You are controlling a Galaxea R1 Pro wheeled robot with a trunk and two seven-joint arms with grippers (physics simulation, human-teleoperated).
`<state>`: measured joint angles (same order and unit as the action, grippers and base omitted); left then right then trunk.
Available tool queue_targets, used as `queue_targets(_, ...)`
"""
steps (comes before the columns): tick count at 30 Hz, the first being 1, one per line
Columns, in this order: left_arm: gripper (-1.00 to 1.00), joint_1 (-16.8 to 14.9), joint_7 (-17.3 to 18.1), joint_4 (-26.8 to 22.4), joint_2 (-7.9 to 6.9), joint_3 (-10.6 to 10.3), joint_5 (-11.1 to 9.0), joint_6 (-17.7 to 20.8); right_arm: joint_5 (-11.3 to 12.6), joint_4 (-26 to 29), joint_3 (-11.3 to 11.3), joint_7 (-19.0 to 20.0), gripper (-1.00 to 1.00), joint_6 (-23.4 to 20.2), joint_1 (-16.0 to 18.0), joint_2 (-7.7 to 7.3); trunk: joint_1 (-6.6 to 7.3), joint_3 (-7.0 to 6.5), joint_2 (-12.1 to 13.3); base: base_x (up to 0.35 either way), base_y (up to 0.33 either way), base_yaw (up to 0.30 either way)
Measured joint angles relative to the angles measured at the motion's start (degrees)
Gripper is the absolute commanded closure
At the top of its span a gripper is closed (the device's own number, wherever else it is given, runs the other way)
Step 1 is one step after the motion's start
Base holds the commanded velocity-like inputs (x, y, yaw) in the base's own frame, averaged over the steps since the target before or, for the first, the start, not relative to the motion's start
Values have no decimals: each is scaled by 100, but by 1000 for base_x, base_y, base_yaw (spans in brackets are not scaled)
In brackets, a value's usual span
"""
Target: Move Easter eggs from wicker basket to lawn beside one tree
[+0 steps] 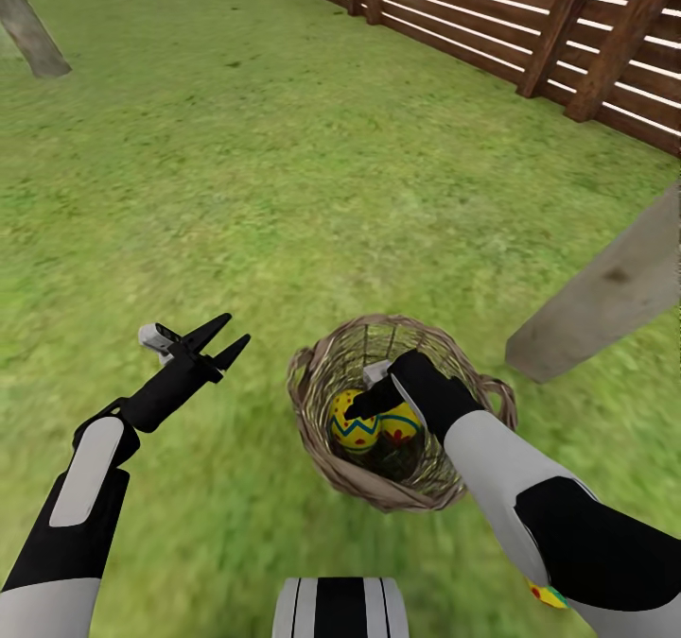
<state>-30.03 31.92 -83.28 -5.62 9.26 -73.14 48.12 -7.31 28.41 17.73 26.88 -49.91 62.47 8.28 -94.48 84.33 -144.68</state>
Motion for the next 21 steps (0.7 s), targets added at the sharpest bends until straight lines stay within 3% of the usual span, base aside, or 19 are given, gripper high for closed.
queue_targets(21,-100,0,0,3,-1,7,0,0,-65,-1,13,-1,100,14,0,8,54,-466,28,0,0,0)
